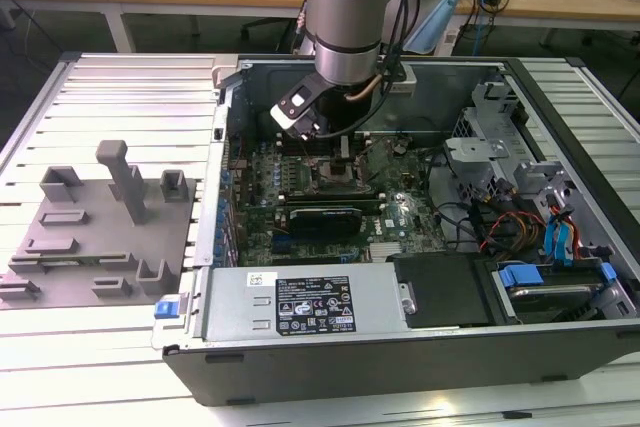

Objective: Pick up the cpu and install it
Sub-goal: 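Place the cpu into insertion slot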

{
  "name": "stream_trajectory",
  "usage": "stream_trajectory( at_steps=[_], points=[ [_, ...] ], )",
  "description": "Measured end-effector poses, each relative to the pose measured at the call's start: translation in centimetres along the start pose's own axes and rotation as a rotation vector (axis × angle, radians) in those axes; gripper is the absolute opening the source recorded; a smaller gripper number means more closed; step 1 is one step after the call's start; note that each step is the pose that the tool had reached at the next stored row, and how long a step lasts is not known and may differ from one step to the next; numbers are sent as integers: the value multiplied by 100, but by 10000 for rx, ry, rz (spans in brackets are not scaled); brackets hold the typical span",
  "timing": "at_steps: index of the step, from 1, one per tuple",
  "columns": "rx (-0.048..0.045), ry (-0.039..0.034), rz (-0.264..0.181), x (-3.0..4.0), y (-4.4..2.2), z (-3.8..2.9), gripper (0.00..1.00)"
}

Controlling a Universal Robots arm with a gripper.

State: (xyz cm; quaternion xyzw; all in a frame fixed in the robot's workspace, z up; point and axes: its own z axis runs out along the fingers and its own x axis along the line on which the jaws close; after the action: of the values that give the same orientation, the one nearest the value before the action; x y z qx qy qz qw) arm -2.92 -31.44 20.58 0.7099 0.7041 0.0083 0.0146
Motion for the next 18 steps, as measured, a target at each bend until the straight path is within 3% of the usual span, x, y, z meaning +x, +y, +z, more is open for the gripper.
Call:
stream_trajectory(
  at_steps=[18],
  points=[
    [-6, 11, 0, 2, 1, 12, 11]
  ],
)
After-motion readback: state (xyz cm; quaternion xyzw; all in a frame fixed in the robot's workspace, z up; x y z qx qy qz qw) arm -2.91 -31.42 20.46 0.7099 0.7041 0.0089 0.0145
